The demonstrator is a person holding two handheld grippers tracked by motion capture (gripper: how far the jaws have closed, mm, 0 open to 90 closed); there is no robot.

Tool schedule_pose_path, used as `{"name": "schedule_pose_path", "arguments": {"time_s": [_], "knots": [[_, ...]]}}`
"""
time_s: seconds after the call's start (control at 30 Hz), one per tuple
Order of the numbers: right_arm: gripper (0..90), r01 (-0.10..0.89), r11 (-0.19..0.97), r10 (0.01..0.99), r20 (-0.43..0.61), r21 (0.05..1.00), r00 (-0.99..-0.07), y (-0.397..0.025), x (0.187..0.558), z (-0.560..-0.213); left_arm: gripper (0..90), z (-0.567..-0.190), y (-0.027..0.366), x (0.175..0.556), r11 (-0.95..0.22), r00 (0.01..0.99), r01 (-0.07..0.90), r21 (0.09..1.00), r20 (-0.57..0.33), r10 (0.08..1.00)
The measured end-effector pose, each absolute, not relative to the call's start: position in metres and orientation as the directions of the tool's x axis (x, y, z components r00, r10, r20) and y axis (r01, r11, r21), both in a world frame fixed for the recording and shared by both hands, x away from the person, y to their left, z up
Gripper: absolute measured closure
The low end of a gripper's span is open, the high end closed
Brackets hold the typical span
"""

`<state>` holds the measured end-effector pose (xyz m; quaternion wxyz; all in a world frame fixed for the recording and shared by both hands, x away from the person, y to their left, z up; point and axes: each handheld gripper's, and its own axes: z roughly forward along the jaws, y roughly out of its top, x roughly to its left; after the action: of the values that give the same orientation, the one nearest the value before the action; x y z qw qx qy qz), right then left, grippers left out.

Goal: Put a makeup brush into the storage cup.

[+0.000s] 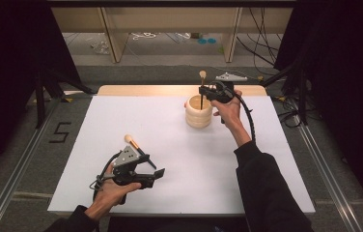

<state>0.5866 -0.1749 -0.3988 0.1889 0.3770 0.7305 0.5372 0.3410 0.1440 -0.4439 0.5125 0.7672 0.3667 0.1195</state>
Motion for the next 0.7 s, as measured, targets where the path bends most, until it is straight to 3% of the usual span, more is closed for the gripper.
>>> {"name": "schedule_pose_path", "arguments": {"time_s": [0.7], "knots": [[82.7, 0.376, 0.137, 0.752, 0.151, 0.916, -0.642, -0.172, 0.588, -0.411, 20.5, -0.444, 0.144, 0.341, -0.206, 0.703, 0.441, 0.874, -0.194, 0.684]]}}
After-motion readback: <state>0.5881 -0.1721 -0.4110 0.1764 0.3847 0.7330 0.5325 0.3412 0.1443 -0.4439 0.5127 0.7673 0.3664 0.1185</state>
